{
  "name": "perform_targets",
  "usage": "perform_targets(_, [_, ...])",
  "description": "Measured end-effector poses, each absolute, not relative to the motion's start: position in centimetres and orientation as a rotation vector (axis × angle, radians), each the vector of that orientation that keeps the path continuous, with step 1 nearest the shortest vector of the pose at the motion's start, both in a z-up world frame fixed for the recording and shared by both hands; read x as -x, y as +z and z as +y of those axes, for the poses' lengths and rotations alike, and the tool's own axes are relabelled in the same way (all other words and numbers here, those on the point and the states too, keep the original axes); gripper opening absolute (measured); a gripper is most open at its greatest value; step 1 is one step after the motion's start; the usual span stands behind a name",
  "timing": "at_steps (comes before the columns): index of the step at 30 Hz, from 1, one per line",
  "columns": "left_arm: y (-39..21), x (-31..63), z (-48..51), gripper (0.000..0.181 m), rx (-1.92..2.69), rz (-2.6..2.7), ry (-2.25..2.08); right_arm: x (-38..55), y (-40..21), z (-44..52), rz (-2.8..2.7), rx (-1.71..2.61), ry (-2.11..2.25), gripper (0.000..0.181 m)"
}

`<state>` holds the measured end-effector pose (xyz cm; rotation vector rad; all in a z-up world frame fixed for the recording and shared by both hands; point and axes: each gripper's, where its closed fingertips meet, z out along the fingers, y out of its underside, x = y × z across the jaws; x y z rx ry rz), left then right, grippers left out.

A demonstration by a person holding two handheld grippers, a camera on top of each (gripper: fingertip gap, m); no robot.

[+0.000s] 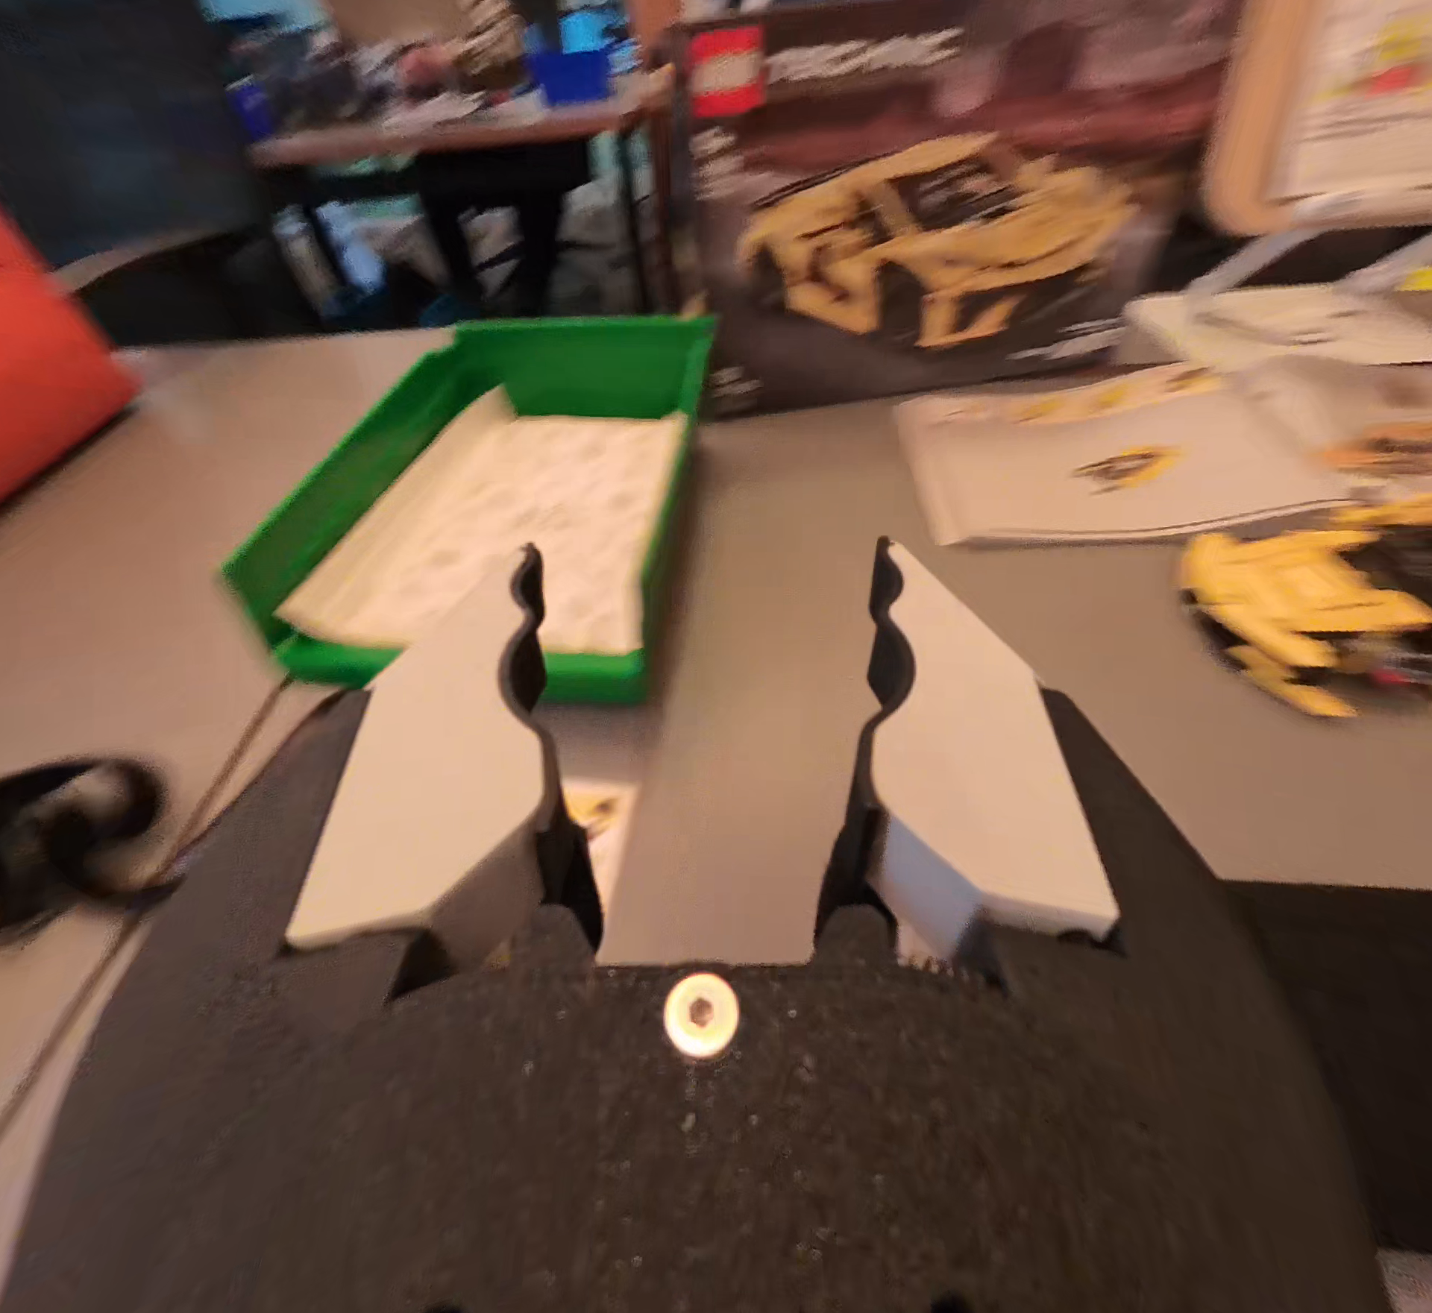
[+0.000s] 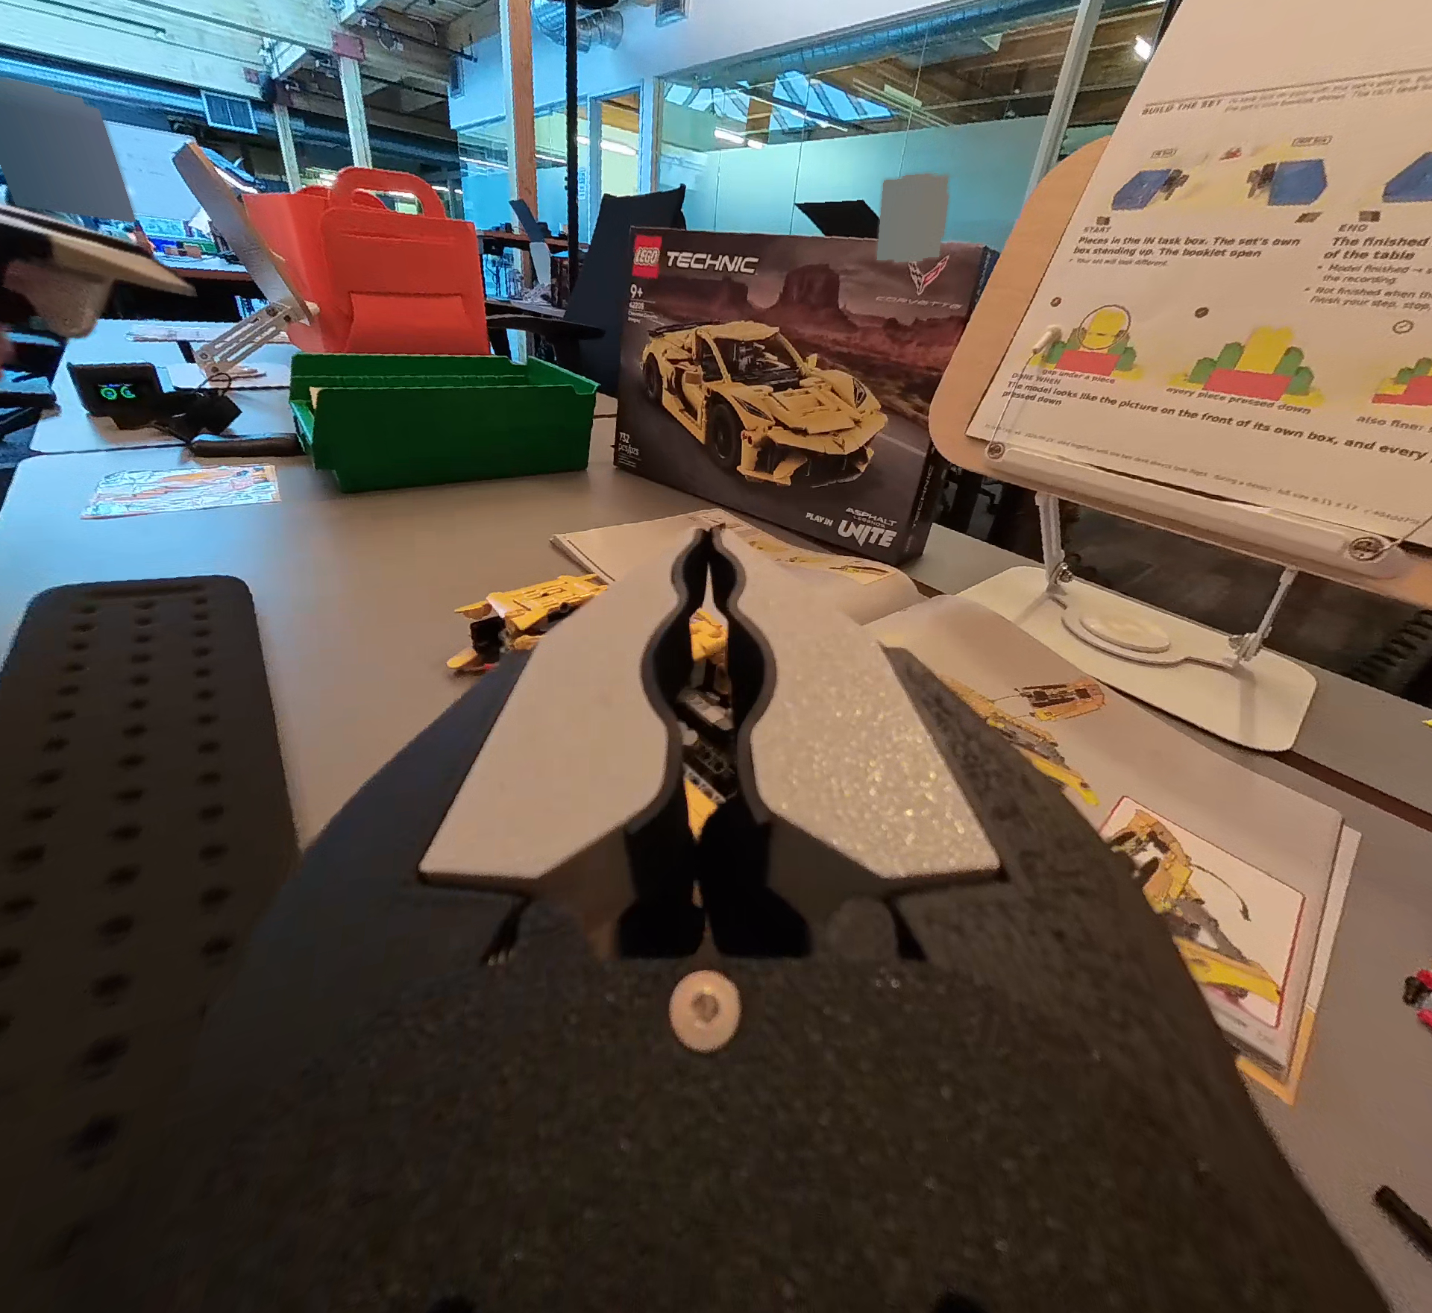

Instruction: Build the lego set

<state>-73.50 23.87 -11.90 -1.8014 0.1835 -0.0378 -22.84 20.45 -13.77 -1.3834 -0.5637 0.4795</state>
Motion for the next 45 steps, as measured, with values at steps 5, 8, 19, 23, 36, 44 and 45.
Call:
perform_targets(5, [-12.7,54.9,22.8,0.083,1.747,0.578,-0.492,22.3,-15.0,18.9,-0.528,1.489,0.591,0.000])
perform_targets(8, [-16.0,44.0,20.2,0.078,1.804,0.837,-0.742,21.1,-15.4,17.7,-0.472,1.519,0.647,0.000])
perform_targets(19, [-28.4,26.7,14.3,0.061,1.880,1.632,-0.766,18.9,-17.7,15.5,-0.358,1.686,0.727,0.000])
perform_targets(23, [-29.2,25.3,14.1,0.058,1.881,1.677,-0.795,19.0,-18.2,15.5,-0.347,1.707,0.776,0.000])
perform_targets(36, [-28.3,23.7,15.6,0.024,1.822,1.552,-0.607,19.0,-19.1,16.1,-0.389,1.762,0.594,0.000])
perform_targets(44, [-24.7,28.6,18.9,0.024,1.723,1.225,-0.388,22.9,-18.4,16.2,-0.533,1.734,0.169,0.000])
perform_targets(45, [-24.5,28.8,19.1,0.024,1.727,1.203,-0.395,23.4,-18.1,16.3,-0.533,1.710,0.108,0.000])
